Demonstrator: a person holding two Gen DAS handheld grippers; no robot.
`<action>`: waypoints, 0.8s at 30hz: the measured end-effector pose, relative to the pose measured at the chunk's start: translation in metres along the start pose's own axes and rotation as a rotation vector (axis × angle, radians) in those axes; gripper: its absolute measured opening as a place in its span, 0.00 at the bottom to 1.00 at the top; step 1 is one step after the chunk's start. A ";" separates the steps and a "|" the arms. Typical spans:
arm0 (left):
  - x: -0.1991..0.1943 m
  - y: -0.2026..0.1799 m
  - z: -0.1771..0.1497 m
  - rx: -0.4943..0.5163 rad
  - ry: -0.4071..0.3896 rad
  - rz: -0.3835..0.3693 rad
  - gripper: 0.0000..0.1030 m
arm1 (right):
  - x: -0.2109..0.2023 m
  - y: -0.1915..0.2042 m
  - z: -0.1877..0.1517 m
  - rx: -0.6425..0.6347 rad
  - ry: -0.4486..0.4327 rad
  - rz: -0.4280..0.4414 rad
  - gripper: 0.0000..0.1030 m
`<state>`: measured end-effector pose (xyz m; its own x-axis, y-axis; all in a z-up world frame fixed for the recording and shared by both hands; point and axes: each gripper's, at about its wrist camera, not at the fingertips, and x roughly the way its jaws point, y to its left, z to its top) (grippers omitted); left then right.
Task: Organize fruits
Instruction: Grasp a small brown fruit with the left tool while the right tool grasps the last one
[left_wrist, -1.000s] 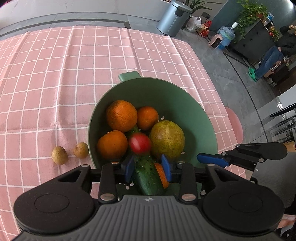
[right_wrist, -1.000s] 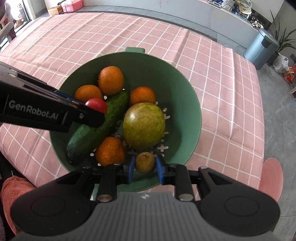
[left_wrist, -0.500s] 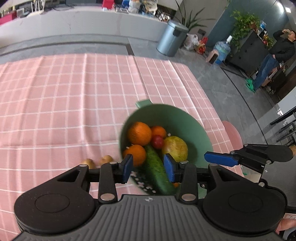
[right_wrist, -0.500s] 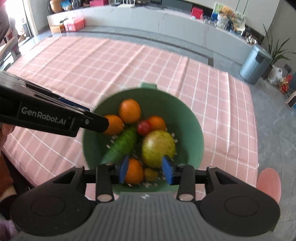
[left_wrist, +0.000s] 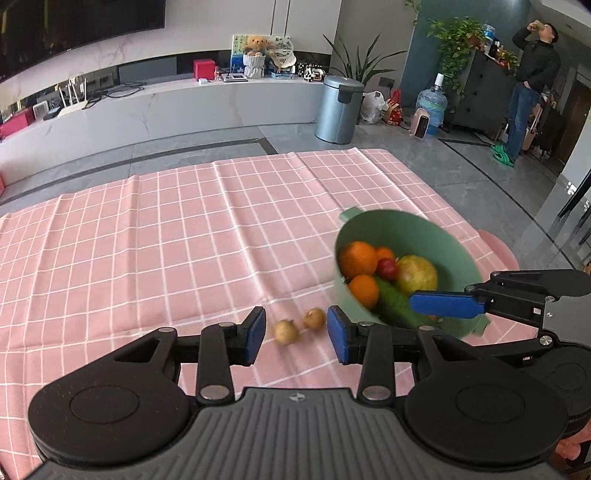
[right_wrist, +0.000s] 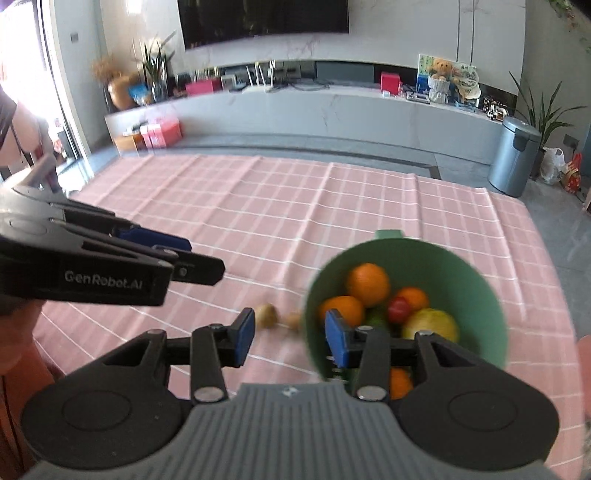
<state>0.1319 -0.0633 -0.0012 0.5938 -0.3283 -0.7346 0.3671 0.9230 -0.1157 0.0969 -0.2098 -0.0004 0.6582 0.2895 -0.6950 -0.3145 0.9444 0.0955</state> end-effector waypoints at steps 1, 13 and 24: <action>0.000 0.002 -0.005 0.003 -0.003 0.000 0.44 | 0.001 0.006 -0.004 -0.004 -0.010 -0.005 0.38; 0.030 0.020 -0.032 -0.010 0.015 -0.068 0.43 | 0.038 0.045 -0.044 0.051 -0.026 -0.151 0.16; 0.084 0.023 -0.033 -0.019 0.088 -0.090 0.43 | 0.082 0.029 -0.052 0.119 0.059 -0.214 0.10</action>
<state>0.1670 -0.0626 -0.0872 0.4934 -0.3916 -0.7767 0.4021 0.8945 -0.1955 0.1063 -0.1670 -0.0911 0.6589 0.0750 -0.7485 -0.0878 0.9959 0.0225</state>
